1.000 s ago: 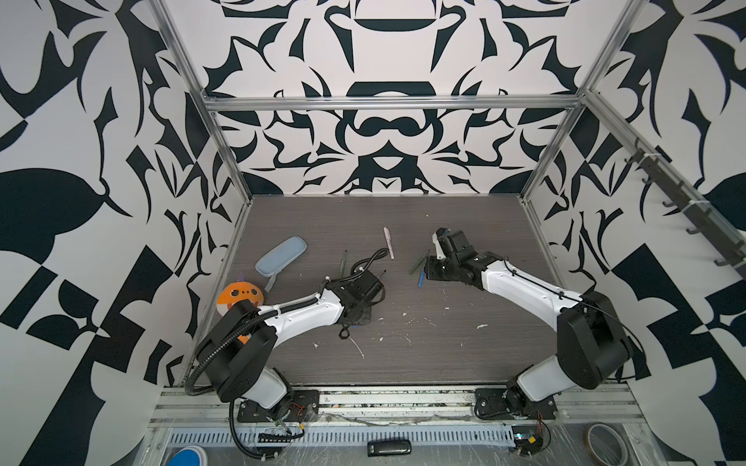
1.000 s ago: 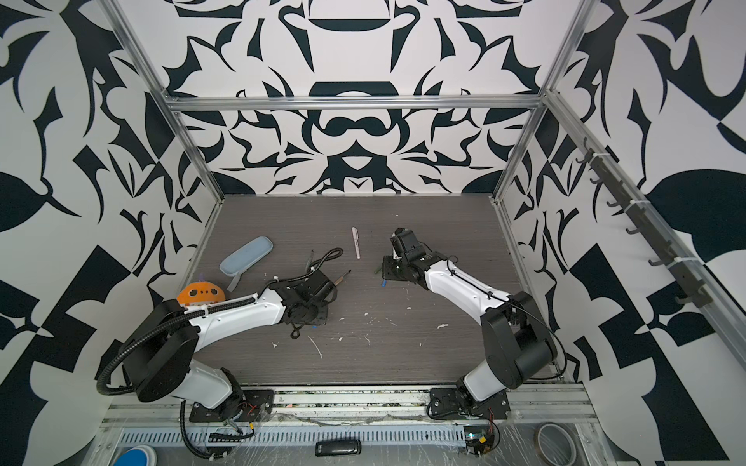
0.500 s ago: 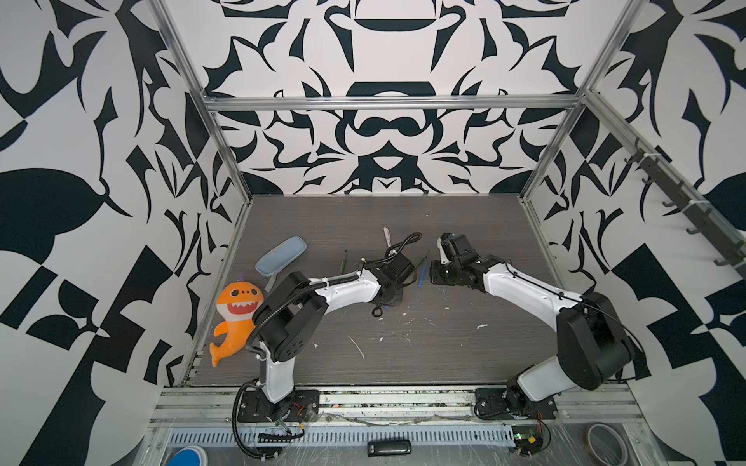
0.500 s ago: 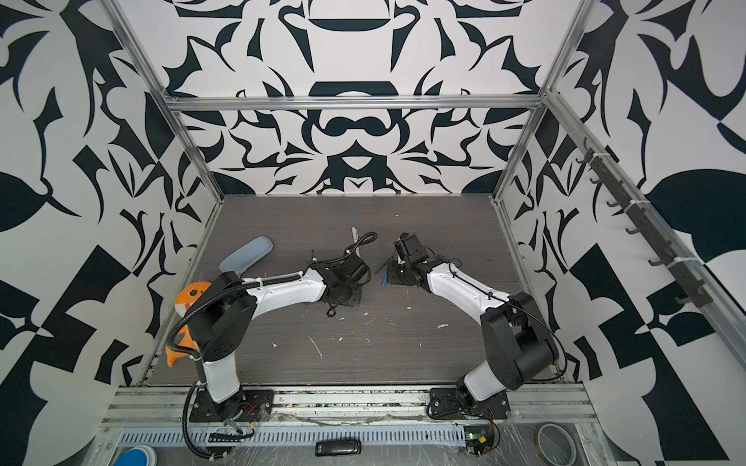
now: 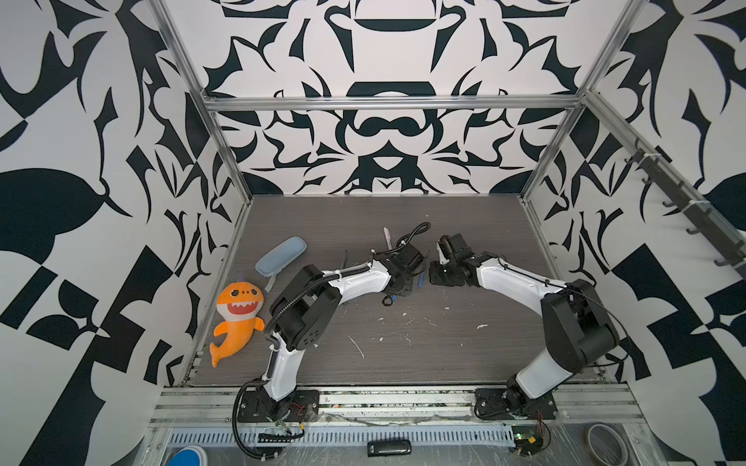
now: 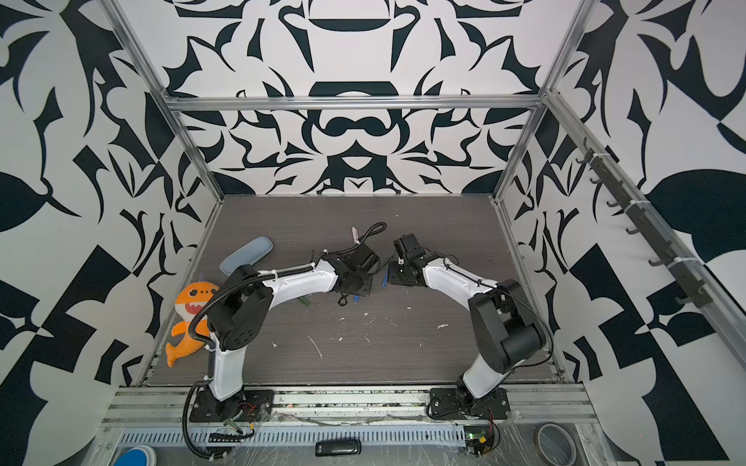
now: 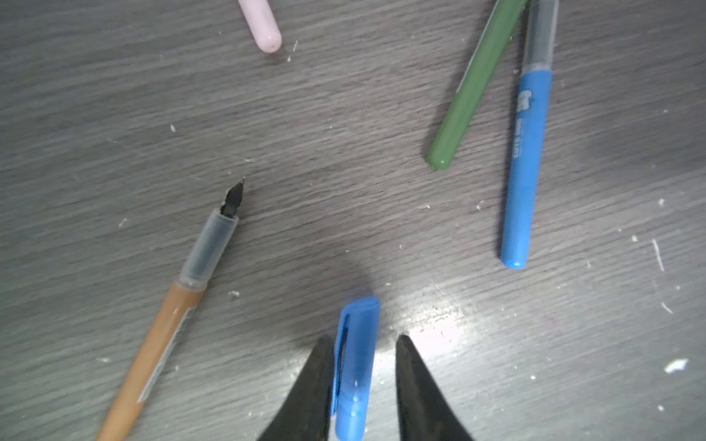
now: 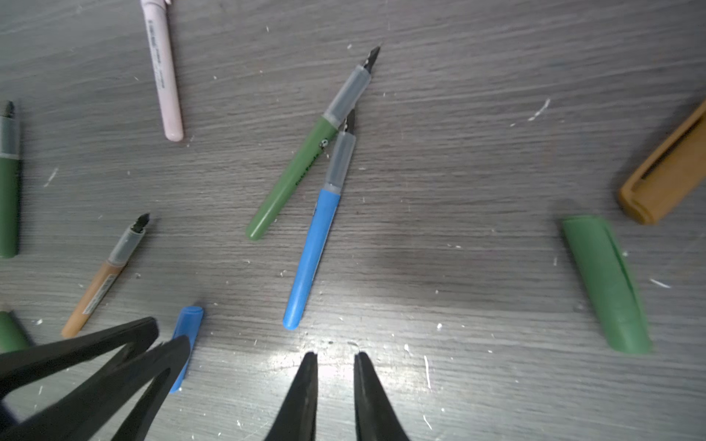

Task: Insert pens into pen caps
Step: Move the pen cap to the center of the table, then pick up a pen at the center of the table.

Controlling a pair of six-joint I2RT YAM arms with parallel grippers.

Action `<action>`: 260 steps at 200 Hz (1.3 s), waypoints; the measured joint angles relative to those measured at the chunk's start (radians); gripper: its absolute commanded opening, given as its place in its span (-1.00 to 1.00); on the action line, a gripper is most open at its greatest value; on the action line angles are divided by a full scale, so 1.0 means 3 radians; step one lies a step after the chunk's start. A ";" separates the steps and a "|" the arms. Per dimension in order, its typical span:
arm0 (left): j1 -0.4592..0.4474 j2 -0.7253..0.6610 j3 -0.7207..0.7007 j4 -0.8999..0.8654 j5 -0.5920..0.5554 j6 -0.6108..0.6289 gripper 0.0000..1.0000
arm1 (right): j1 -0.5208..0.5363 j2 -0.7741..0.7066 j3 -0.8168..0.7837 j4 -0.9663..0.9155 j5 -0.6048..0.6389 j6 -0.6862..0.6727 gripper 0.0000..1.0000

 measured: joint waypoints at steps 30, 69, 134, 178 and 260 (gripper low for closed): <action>0.0001 -0.0387 -0.0259 0.0100 0.0079 0.0060 -0.14 | 0.0000 0.0308 0.0303 -0.0051 -0.0001 0.0022 -0.49; 0.0001 -0.1712 -0.1041 0.0535 0.0161 0.0203 0.07 | 0.0000 0.0498 0.0453 -0.0083 0.0017 0.0033 -0.42; 0.0003 -0.3395 -0.2637 0.1102 0.0084 0.0150 0.33 | 0.0000 0.0443 0.0463 -0.0120 0.0092 0.0034 -0.36; 0.0003 -0.3596 -0.2908 0.1158 0.0083 0.0092 0.34 | 0.0003 0.0443 0.0479 -0.0169 0.0092 0.0034 -0.34; 0.0003 -0.3538 -0.3063 0.1427 0.0099 -0.0046 0.36 | 0.0051 0.0456 0.0730 -0.0350 0.0142 0.0034 -0.33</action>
